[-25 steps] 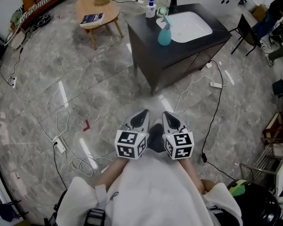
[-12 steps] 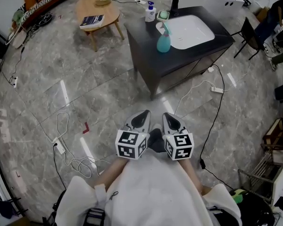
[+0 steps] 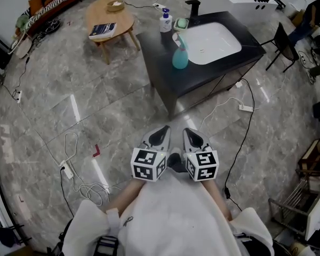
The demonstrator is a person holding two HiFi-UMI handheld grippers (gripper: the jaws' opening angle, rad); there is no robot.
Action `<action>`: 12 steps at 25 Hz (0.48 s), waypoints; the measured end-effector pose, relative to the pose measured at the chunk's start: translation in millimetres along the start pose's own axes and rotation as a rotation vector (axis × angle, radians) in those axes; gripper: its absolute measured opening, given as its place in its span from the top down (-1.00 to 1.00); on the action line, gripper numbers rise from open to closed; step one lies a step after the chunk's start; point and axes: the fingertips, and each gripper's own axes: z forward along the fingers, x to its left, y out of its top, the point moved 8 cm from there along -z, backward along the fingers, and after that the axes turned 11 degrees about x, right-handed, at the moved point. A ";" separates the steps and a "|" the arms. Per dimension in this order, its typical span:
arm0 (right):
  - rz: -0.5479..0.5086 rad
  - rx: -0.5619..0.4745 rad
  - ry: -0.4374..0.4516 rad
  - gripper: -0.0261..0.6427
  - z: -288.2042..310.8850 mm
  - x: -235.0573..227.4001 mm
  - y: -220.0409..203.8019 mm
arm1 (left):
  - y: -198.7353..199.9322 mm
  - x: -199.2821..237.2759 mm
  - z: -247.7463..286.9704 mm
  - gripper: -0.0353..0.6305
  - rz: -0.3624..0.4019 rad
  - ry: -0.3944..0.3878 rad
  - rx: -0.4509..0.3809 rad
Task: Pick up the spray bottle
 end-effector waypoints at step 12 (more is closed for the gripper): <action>-0.040 -0.015 0.038 0.84 21.6 -44.7 31.8 | 36.2 -10.2 48.8 0.81 -0.004 0.020 -0.029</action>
